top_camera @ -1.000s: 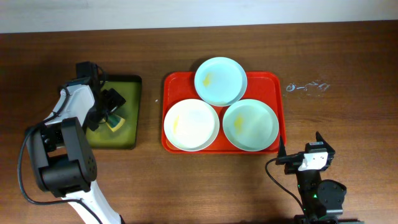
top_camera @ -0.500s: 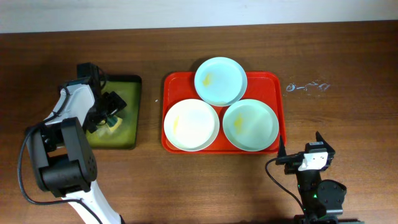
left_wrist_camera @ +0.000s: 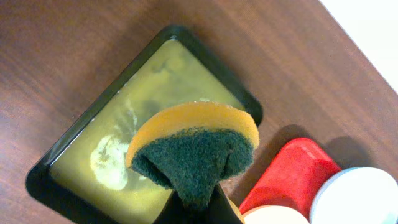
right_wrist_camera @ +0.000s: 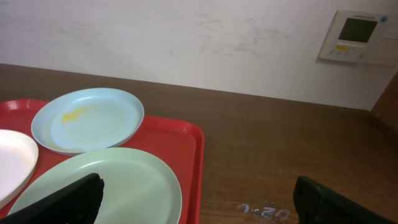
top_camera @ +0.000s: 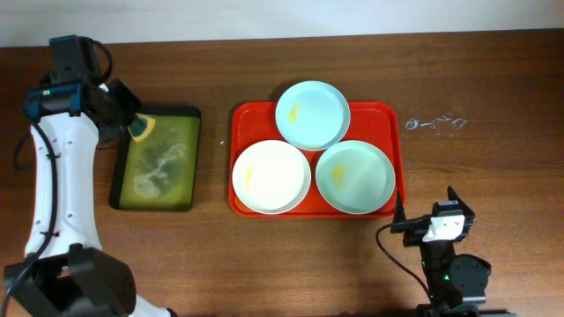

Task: Clean dirty plates on tray and stack at the side
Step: 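Lift the sponge with the left gripper and place it on the white plate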

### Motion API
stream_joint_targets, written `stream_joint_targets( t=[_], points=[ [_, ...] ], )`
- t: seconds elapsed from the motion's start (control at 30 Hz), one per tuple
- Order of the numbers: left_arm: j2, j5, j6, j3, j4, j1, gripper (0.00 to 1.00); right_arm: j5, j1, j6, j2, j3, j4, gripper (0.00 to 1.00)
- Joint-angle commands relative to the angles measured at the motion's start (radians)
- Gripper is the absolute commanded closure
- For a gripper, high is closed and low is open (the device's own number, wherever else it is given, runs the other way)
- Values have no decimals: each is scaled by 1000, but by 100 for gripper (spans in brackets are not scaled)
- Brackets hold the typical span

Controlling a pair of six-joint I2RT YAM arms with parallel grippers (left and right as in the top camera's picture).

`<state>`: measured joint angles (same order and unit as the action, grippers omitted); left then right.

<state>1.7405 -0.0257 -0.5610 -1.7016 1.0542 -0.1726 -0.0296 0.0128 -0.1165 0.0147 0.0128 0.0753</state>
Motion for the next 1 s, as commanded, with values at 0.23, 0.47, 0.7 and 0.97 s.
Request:
stream_joint_targets(
  t=[0.23,0.47,0.7,0.97],
  points=[
    [-136,-198,126,82,-114,50,100,5,-6,-6,-7,-7,3,2],
    [80,-164,124,185,-191,568,100,5,-6,-6,-7,-7,3,2],
    [335,-97,126,185,-257,698,36,5,-6,-7,-7,-7,3,2],
    [-23,-77,126,79,35,387,1,5,-6,-6,-7,-7,3,2]
  ],
)
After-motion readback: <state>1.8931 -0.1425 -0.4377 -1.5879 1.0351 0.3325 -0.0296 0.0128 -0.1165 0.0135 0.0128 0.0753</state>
